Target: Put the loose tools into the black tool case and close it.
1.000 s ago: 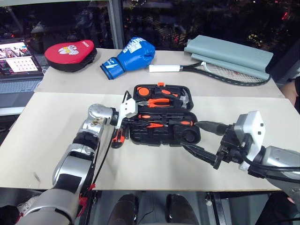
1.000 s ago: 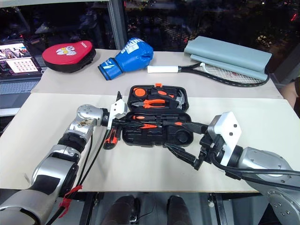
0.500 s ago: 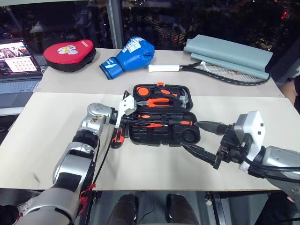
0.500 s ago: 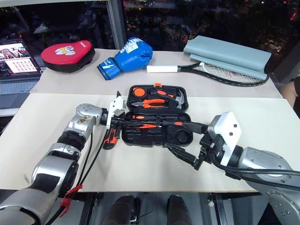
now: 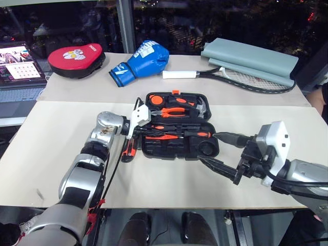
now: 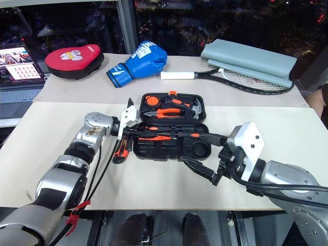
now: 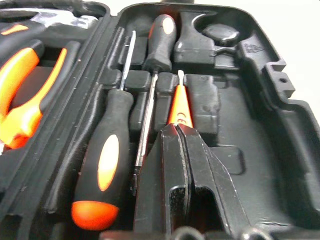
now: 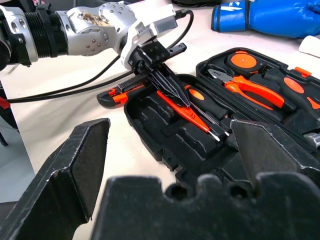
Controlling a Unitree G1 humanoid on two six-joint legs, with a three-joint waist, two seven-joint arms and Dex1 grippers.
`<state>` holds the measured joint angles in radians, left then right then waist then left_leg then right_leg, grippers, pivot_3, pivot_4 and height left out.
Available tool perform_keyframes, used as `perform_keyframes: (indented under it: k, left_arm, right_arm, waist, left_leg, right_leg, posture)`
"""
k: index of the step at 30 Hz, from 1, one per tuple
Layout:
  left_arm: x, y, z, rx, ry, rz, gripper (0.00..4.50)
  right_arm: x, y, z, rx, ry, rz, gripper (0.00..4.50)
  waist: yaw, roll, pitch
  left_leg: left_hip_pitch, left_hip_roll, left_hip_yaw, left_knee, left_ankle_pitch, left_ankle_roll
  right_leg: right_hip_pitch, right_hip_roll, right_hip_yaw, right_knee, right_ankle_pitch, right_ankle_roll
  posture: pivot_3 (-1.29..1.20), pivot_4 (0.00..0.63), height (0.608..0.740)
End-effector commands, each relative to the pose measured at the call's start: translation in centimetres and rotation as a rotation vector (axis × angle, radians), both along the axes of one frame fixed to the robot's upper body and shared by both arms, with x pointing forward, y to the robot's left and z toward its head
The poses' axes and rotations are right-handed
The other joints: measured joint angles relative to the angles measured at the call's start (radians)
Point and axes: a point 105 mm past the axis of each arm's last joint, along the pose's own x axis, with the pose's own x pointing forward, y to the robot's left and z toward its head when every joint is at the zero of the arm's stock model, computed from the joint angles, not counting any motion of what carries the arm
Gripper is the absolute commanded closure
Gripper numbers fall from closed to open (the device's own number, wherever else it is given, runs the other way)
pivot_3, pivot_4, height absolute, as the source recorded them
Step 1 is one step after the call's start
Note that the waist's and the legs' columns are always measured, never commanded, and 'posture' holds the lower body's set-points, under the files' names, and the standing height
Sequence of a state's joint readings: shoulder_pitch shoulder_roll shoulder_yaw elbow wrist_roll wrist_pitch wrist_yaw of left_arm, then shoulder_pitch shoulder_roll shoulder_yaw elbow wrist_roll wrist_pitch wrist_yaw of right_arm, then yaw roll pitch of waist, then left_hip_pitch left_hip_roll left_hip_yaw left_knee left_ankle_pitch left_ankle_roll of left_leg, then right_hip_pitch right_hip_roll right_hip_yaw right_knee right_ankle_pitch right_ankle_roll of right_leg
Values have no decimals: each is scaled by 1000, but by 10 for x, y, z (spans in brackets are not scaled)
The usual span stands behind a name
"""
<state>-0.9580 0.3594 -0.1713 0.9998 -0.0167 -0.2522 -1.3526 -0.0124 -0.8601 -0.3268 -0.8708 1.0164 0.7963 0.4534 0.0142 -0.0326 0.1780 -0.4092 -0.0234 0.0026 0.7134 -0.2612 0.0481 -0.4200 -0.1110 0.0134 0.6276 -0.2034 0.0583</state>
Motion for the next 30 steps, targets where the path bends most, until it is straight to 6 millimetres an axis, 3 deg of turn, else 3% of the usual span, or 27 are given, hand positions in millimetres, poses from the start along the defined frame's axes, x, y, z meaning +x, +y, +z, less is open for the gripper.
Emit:
perform_keyframes:
  k: [1, 7, 15, 18, 30]
  left_arm:
    - [-4, -4, -8, 16, 11, -21, 4470]
    - [-4, -3, -4, 10, -29, -31, 4470]
    - [-7, -11, 41, -137, 24, -89, 4470]
    - [-14, -13, 37, -101, 12, -119, 4470]
    - [-5, -9, -5, 65, -30, -42, 4470]
  right_arm:
    - [-1, 0, 8, 18, -28, 5, 0]
    - [0, -1, 7, 23, -22, 2, 0]
    - [3, -1, 7, 24, -19, 4, 0]
    - [2, -1, 6, 27, -16, 5, 0]
    - [1, 0, 7, 34, -18, 4, 0]
  waist:
    - [1, 0, 0]
    - [1, 0, 0]
    - [-1, 0, 0]
    - [-3, 0, 0]
    - [-3, 0, 0]
  left_leg:
    - [0, 0, 0, 0, 0, 0]
    - [0, 0, 0, 0, 0, 0]
    - [-2, 0, 0, 0, 0, 0]
    - [-3, 0, 0, 0, 0, 0]
    - [-3, 0, 0, 0, 0, 0]
  right_leg:
    - [0, 0, 0, 0, 0, 0]
    - [0, 0, 0, 0, 0, 0]
    - [-2, 0, 0, 0, 0, 0]
    - [-2, 0, 0, -1, 0, 0]
    - [-2, 0, 0, -1, 0, 0]
  posture:
    - [0, 150, 736]
    - [0, 150, 736]
    - [0, 150, 736]
    - [0, 150, 736]
    - [0, 150, 736]
